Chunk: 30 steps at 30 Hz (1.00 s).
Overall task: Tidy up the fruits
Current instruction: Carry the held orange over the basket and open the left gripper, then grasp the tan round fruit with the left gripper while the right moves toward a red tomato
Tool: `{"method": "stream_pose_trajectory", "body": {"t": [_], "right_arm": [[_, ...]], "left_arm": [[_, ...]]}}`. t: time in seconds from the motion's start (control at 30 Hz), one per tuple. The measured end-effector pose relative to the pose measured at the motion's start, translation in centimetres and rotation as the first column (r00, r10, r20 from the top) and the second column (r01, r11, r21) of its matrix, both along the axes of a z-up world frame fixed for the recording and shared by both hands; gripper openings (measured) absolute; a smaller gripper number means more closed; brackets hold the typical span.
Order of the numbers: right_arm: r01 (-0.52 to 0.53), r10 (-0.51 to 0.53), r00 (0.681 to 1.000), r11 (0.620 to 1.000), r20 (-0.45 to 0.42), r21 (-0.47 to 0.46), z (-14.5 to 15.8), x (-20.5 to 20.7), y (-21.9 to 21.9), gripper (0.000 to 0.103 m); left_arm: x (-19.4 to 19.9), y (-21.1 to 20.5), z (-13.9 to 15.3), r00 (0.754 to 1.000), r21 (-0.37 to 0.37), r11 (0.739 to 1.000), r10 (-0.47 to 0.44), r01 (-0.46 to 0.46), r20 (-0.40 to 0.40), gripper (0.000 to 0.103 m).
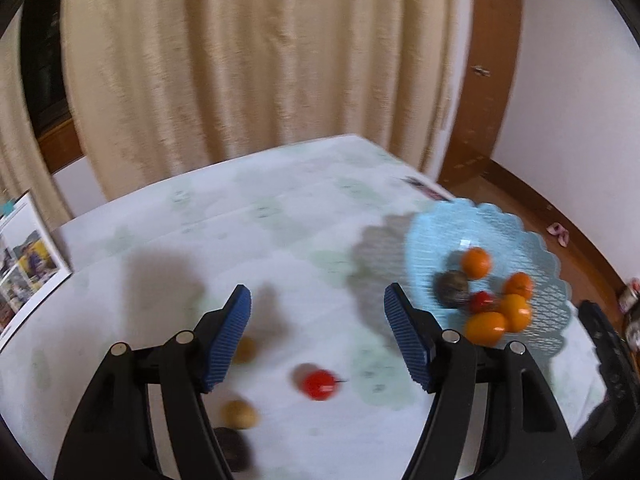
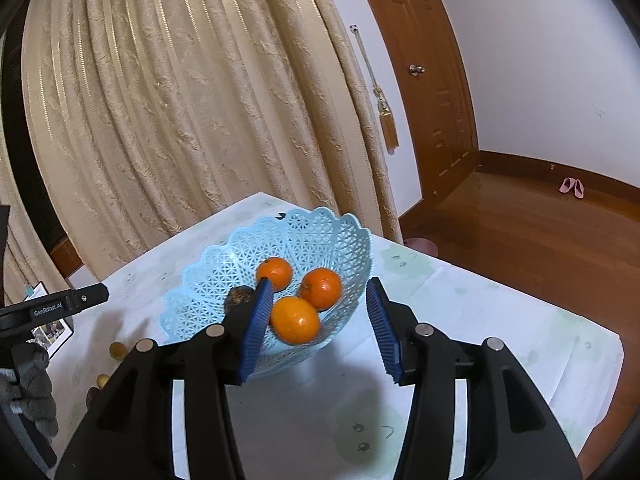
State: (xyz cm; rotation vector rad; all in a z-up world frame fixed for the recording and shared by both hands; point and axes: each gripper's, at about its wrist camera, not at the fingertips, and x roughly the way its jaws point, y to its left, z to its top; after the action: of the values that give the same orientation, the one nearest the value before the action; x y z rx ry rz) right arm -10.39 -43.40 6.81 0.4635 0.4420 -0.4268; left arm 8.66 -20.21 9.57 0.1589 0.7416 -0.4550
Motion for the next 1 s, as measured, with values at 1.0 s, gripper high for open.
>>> {"method": "stream_pose_trajectory", "body": {"t": [1.0], "right_arm": [[-0.294,0.295,0.953,0.956,-0.067,0.018,0.0,3.9,7.4,0.050]], "left_arm": [[5.2,4.6,-7.8,0.963,0.036,0.993,0.119,-0.113,-0.242,0.028]]}}
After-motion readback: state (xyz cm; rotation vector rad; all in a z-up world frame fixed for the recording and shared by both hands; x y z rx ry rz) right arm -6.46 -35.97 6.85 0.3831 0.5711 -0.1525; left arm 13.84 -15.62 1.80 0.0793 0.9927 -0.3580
